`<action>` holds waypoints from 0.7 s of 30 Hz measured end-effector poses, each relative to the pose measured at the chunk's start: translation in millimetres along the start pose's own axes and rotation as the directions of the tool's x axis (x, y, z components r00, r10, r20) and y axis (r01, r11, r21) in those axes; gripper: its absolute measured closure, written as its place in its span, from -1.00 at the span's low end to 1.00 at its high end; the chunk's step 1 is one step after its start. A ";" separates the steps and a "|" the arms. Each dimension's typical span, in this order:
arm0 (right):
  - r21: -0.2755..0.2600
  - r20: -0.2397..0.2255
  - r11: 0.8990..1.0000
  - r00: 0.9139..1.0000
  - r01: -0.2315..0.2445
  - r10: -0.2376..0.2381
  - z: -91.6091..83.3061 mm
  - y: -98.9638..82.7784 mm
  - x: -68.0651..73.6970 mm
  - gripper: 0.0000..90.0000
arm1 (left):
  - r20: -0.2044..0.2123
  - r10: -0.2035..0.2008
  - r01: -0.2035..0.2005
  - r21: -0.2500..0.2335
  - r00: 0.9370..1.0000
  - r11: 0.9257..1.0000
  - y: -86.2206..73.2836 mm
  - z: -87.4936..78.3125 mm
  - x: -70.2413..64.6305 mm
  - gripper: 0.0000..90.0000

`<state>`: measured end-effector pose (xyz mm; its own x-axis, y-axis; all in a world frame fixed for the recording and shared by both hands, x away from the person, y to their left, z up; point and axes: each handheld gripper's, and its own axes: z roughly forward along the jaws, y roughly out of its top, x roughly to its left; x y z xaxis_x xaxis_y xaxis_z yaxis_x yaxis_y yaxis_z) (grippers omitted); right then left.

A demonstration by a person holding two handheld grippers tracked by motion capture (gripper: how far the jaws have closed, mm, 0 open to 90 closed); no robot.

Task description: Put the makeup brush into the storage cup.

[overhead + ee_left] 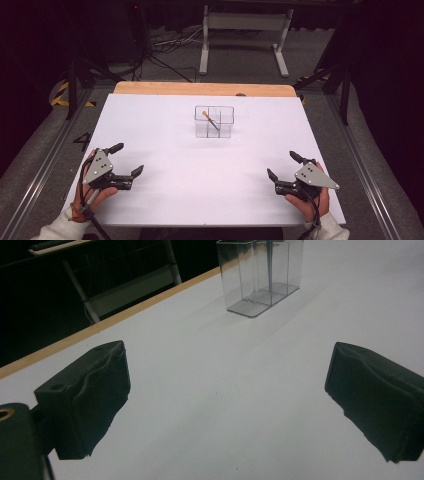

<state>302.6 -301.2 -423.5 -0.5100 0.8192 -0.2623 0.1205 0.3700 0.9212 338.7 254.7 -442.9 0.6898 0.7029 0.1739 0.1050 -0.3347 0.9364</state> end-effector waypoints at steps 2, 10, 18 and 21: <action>0.001 0.002 1.000 1.000 0.000 0.000 -0.2 -0.3 -0.1 -0.78 | 0.000 -0.007 0.007 0.001 1.000 1.000 -2.6 -1.7 -0.5 -0.90; 0.003 0.000 1.000 1.000 -0.001 0.001 -0.6 -1.3 0.3 -0.78 | 0.029 -0.028 0.028 -0.007 0.999 1.000 -7.3 -6.5 -3.9 -0.90; 0.002 -0.010 1.000 1.000 0.008 -0.008 -0.3 -1.4 1.1 -0.78 | 0.042 -0.024 0.024 -0.010 0.999 1.000 -7.1 -1.6 -7.1 -0.91; 0.003 -0.012 1.000 1.000 0.006 -0.006 -0.3 -1.9 1.1 -0.78 | 0.044 -0.027 0.028 -0.010 0.999 1.000 -6.6 -1.0 -7.7 -0.91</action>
<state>301.6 -301.0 -425.4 -0.5209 0.8118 -0.2640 0.1204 0.3761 0.9187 332.0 252.1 -450.1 0.7173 0.6836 0.1349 0.1169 -0.3089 0.9439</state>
